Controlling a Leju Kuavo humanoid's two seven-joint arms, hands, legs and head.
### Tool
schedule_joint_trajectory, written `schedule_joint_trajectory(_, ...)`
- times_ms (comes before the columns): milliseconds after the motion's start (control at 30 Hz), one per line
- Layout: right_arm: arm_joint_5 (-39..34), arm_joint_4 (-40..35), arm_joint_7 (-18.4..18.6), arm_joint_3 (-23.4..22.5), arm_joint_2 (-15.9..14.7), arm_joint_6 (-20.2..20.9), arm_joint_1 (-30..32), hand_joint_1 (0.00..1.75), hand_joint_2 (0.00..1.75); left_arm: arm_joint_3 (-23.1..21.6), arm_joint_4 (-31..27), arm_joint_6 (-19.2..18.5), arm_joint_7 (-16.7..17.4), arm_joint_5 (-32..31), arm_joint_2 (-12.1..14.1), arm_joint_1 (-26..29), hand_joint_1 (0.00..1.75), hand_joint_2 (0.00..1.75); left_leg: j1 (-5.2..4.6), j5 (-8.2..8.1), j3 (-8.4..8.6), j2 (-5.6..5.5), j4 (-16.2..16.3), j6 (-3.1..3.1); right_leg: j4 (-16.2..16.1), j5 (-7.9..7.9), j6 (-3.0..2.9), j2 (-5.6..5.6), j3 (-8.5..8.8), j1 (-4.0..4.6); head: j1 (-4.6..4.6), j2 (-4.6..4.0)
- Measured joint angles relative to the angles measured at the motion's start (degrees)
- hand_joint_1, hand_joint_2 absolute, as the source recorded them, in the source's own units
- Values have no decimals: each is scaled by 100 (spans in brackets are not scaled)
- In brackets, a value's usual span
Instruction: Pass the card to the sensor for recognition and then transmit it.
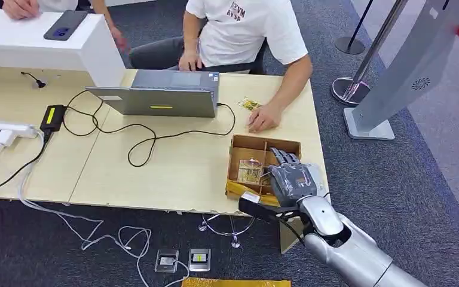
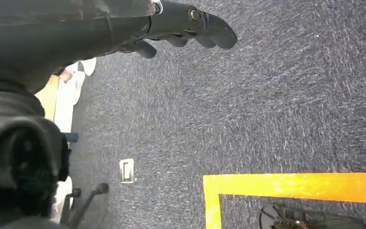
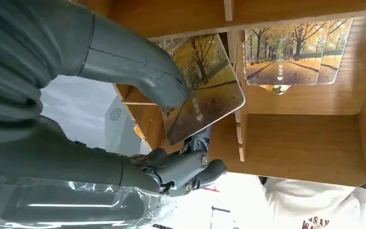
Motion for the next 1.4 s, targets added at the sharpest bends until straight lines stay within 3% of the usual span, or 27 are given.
schedule_joint_trajectory(200, 42, 90, -66, 0, 50, -173, -4, 175, 175, 7, 4, 55, -7, 0, -2, -2, 0, 0, 0, 0, 0, 0, 0, 0, 0, 0, 0, 0, 0, 0, 0, 0)
schedule_joint_trajectory(400, 210, 155, -13, -55, 92, -641, -181, 175, 175, 9, 4, 122, -46, 0, -24, -3, 0, 0, 0, 0, 0, 0, 0, 0, 0, 0, 0, 1, 0, 0, 0, 0)
schedule_joint_trajectory(500, 348, 155, 127, -168, 90, -837, -415, 175, 175, 9, 4, 155, -65, 0, -35, -2, 0, 0, 0, 1, 1, 0, 0, 0, 0, 1, 0, 2, 0, 0, 0, 0)
schedule_joint_trajectory(733, 345, 98, 323, -583, -63, -852, -1114, 175, 175, 7, 4, 221, -118, 0, -35, -2, 0, 0, -1, 1, 2, 0, 1, 0, 0, 2, 0, 2, 0, -1, 0, 0)
schedule_joint_trajectory(933, 258, 96, 383, -800, -175, -559, -1737, 175, 175, -9, 4, 203, -120, 0, -37, -14, 0, 0, 0, 1, 2, 1, 1, 0, 0, 1, 0, 2, -1, 0, 0, 0)
schedule_joint_trajectory(1100, 262, 98, 389, -824, -197, -371, -1932, 175, 175, -20, 4, 168, -109, 0, -50, -54, 0, 0, 0, 1, 1, 1, 1, 0, 0, 1, 0, 1, -1, 0, 0, 2)
schedule_joint_trajectory(1200, 286, 138, 396, -791, -195, -61, -2056, 175, 175, -42, 4, 116, -74, 0, -52, -88, 0, 0, 0, 1, -1, 0, 1, 0, 1, 1, 0, 1, 0, 0, 0, 2)
schedule_joint_trajectory(1400, 179, 892, 225, -573, 7, 118, -2453, 175, 175, -197, 4, 7, 26, 0, -57, -159, 0, 0, 0, 1, -3, -5, 1, 0, 2, 1, 0, -4, 1, 0, -2, 0)
